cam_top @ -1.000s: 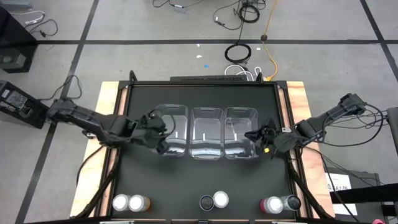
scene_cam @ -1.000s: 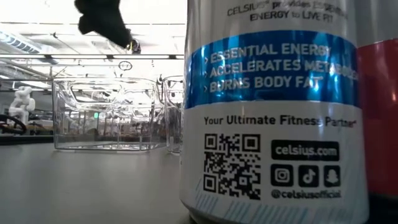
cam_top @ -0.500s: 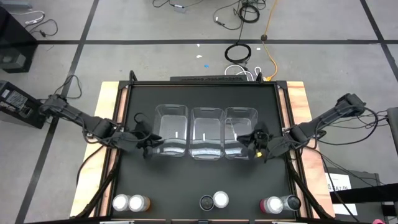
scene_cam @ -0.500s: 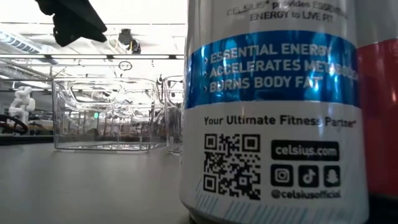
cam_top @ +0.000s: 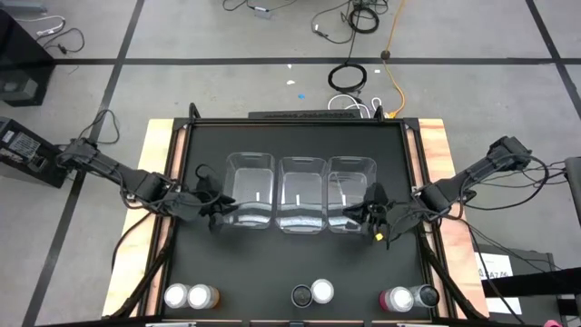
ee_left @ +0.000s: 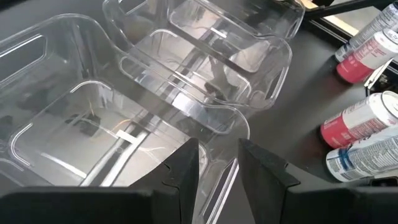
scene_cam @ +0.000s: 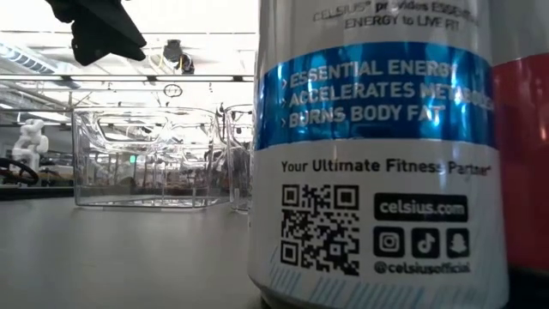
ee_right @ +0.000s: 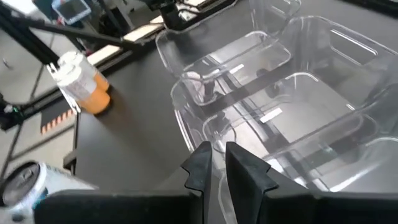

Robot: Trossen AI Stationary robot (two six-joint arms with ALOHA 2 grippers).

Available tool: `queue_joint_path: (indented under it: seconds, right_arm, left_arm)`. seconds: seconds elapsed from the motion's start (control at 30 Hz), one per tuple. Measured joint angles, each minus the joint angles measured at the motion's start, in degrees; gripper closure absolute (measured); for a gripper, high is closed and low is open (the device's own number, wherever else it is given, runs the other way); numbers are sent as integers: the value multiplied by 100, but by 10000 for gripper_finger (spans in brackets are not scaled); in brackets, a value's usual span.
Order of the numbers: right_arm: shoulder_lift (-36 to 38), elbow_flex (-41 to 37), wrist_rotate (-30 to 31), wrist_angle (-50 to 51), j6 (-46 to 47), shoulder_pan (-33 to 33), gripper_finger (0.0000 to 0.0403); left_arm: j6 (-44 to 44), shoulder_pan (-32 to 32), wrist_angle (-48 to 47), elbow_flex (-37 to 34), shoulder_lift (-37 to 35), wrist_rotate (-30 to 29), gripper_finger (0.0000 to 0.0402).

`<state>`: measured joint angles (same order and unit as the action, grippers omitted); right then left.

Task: Sort soda cans
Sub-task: Put the left pink-white soda can into the center transparent bin

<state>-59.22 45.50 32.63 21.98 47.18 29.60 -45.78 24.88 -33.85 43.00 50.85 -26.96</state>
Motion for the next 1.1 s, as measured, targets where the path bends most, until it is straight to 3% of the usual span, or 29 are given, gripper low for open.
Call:
queue_joint_path:
  seconds: [1.1]
  right_arm:
    - [52, 17, 99, 359, 775, 164, 365]
  left_arm:
    - [-5, 0, 0, 0, 0, 10, 281]
